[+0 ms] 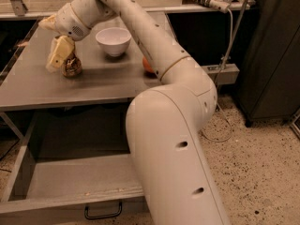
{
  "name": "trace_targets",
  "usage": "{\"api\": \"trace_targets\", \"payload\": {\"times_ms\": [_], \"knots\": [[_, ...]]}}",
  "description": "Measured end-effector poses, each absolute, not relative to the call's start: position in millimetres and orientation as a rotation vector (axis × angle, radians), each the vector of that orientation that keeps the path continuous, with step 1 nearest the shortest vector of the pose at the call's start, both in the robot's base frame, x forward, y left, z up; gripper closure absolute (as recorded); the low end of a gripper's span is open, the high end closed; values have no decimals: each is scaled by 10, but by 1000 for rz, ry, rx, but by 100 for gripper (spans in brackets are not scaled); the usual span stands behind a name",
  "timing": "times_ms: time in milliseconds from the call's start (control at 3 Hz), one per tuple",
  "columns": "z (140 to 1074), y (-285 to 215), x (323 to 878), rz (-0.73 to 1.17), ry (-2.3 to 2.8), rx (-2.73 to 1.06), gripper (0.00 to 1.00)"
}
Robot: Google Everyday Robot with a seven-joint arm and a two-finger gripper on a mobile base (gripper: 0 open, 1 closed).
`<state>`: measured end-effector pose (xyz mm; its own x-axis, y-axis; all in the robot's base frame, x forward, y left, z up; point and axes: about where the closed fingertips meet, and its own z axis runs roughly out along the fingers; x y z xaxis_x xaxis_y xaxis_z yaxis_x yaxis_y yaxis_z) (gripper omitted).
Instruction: Place orange can into top drawer
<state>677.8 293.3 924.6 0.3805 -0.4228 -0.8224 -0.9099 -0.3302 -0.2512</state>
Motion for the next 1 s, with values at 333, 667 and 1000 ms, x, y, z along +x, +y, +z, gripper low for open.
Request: {"api": "trace_targets", "payload": {"times_ms": [333,667,1000], "knots": [[9258,2940,6781,851,1142,-1916,0],[9180,2869,6867,854,1173,-1902,0],[9088,2758,6921,852,1209,-1906,0]]}}
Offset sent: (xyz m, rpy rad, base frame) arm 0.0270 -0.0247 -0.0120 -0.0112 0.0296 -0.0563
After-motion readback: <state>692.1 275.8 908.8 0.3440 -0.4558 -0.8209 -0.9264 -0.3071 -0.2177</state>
